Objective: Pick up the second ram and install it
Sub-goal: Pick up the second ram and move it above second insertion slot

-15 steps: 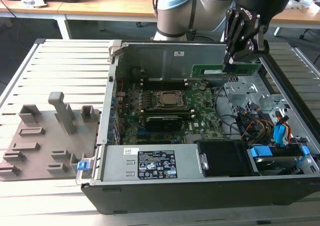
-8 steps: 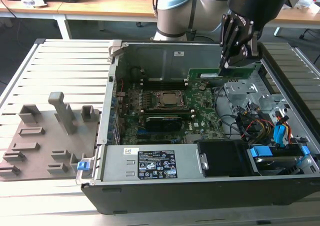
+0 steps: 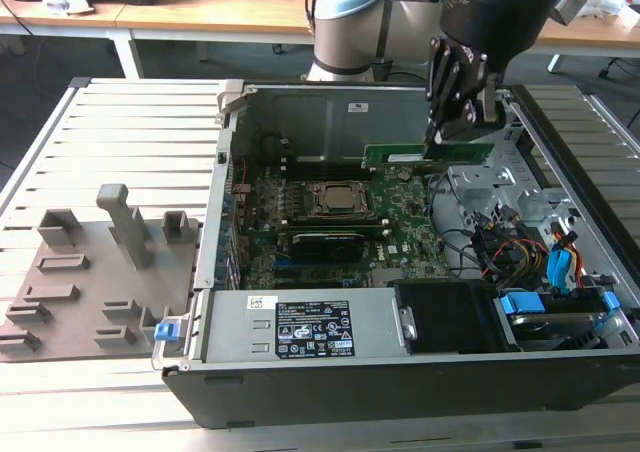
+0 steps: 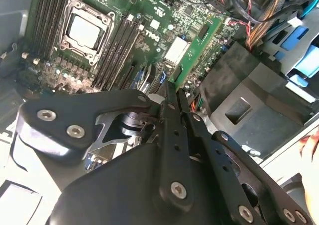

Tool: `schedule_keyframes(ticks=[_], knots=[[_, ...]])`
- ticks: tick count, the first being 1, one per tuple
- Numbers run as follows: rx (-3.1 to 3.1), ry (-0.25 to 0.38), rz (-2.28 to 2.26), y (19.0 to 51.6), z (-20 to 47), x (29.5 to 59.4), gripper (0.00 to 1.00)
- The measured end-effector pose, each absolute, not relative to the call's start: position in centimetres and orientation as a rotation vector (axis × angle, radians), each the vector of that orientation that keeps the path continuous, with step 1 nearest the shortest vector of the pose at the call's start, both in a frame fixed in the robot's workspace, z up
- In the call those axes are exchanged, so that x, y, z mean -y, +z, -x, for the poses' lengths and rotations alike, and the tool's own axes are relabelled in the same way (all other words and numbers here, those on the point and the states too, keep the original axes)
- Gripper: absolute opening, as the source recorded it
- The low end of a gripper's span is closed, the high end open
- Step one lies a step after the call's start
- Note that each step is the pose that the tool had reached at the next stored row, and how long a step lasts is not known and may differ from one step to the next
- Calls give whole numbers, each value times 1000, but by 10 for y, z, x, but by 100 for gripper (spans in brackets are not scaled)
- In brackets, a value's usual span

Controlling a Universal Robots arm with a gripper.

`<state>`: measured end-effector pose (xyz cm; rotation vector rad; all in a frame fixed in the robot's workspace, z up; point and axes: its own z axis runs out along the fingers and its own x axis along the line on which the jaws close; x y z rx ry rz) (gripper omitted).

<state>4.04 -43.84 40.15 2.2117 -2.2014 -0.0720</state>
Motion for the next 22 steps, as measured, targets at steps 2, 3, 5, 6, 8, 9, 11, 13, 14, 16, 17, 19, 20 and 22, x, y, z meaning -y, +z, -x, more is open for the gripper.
schedule_keyframes(ticks=[2, 3, 5, 6, 8, 9, 11, 13, 14, 16, 17, 19, 20, 22], knots=[[2201, -72, -2212, 399, -38, 438, 14], [2201, -72, -2212, 397, -37, 438, 14], [2201, -72, -2212, 393, -29, 438, 14], [2202, -72, -2212, 392, -26, 437, 14], [2201, -72, -2212, 389, -22, 432, 14], [2202, -72, -2212, 389, -21, 429, 14], [2201, -72, -2212, 387, -18, 423, 14], [2201, -72, -2212, 385, -15, 416, 14], [2202, -72, -2212, 383, -13, 411, 14], [2202, -72, -2212, 377, -11, 406, 14], [2202, -72, -2212, 373, -10, 406, 14], [2201, -72, -2212, 371, -9, 406, 14], [2202, -72, -2212, 369, -9, 406, 14], [2201, -72, -2212, 366, -8, 405, 14]])
